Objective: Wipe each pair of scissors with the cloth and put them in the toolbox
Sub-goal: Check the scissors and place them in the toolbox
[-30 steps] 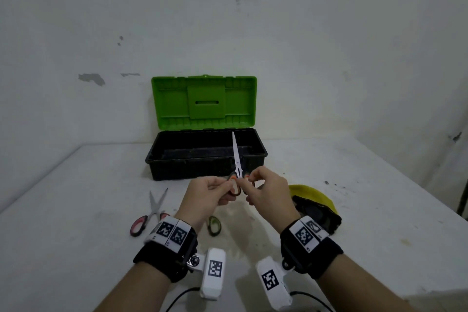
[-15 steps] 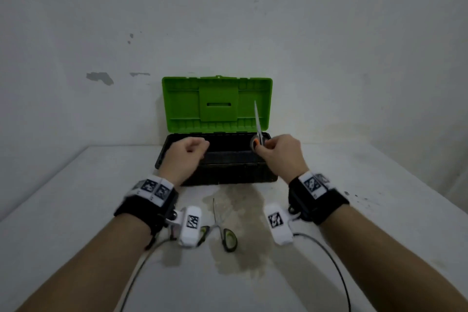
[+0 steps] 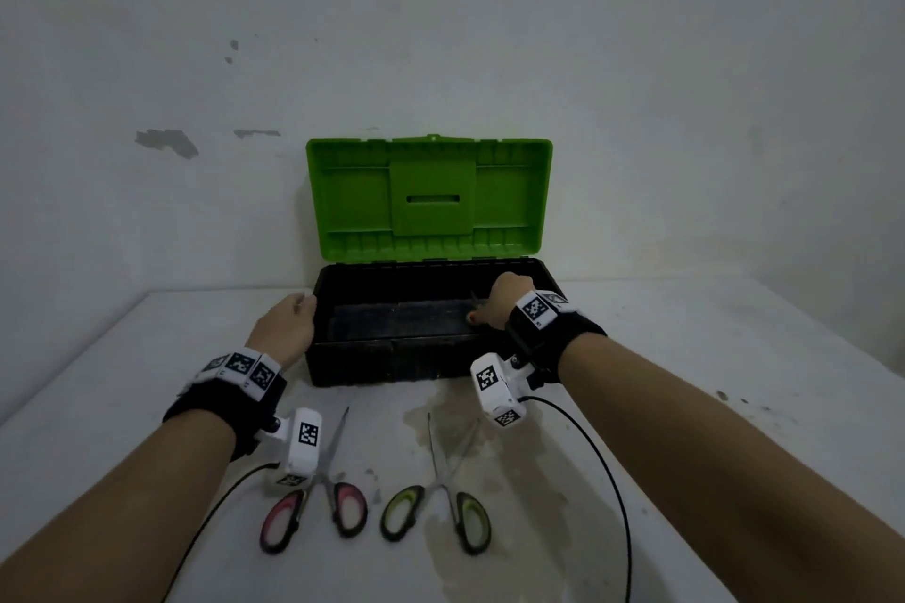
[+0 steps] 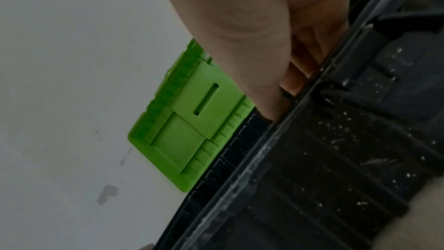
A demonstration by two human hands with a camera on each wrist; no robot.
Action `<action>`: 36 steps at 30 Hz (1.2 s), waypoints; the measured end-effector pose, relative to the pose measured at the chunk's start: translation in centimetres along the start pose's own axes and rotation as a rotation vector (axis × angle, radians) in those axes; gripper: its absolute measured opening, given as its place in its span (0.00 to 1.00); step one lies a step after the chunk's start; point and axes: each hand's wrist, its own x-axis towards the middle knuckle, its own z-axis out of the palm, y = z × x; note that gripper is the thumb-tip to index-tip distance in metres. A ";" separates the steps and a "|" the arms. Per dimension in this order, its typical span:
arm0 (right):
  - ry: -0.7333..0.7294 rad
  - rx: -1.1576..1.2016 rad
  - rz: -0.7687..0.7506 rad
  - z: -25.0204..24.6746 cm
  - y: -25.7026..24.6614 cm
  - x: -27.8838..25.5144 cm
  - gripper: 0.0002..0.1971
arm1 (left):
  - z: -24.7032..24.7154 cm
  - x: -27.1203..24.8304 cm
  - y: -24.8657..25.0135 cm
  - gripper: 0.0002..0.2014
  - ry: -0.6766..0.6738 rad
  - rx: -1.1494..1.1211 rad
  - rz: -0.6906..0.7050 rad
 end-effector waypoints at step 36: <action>0.310 0.052 -0.087 1.6 11.4 -19.8 0.14 | 6.9 -18.8 4.6 0.15 -0.161 0.241 0.200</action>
